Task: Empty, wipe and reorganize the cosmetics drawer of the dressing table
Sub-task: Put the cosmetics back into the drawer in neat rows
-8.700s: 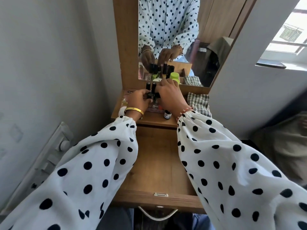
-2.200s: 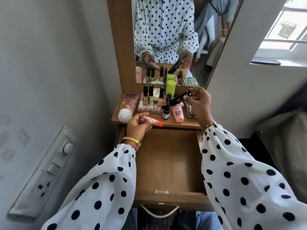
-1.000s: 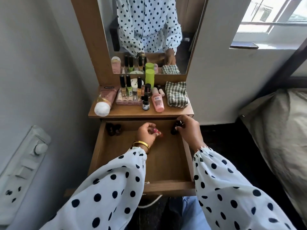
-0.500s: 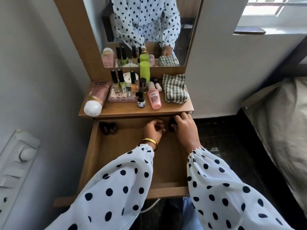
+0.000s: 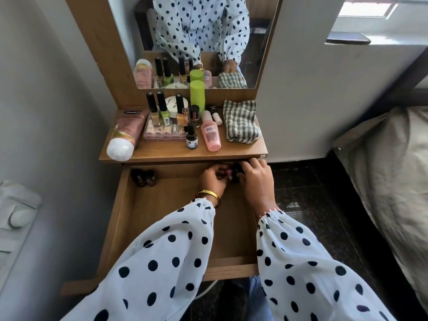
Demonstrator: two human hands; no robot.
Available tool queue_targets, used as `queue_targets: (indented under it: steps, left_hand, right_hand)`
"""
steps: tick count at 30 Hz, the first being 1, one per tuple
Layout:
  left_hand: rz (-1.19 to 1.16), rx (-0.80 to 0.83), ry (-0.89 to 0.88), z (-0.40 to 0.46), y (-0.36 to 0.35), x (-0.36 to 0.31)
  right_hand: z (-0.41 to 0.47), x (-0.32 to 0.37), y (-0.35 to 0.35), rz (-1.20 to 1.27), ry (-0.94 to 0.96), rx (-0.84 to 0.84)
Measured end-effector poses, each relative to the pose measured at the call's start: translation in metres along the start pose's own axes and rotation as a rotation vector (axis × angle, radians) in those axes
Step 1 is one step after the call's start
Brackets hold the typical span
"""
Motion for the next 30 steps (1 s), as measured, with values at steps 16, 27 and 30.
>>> queue_targets:
  steps: [16,27,30]
  left_hand:
    - [0.112,-0.019,0.056,-0.004,0.004,-0.007]
    - [0.086,-0.011,0.027,-0.013,0.016,-0.01]
    - [0.086,-0.05,-0.006,-0.016,0.024,-0.01]
  right_hand:
    - [0.0,0.004,0.001,0.047,-0.033,0.03]
    - [-0.002,0.015,0.006,0.052,-0.051,0.001]
    - [-0.003,0.029,0.011,0.112,-0.039,-0.022]
Point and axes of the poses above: each hand's wrist, its own z-axis towards the middle knuckle, its own y-axis out of the back of the hand, x = y × z, the point moved 2 cm from there along z, towards the middle knuckle, and after that the axes turned 14 degrees about z, right-handed, at the moved point
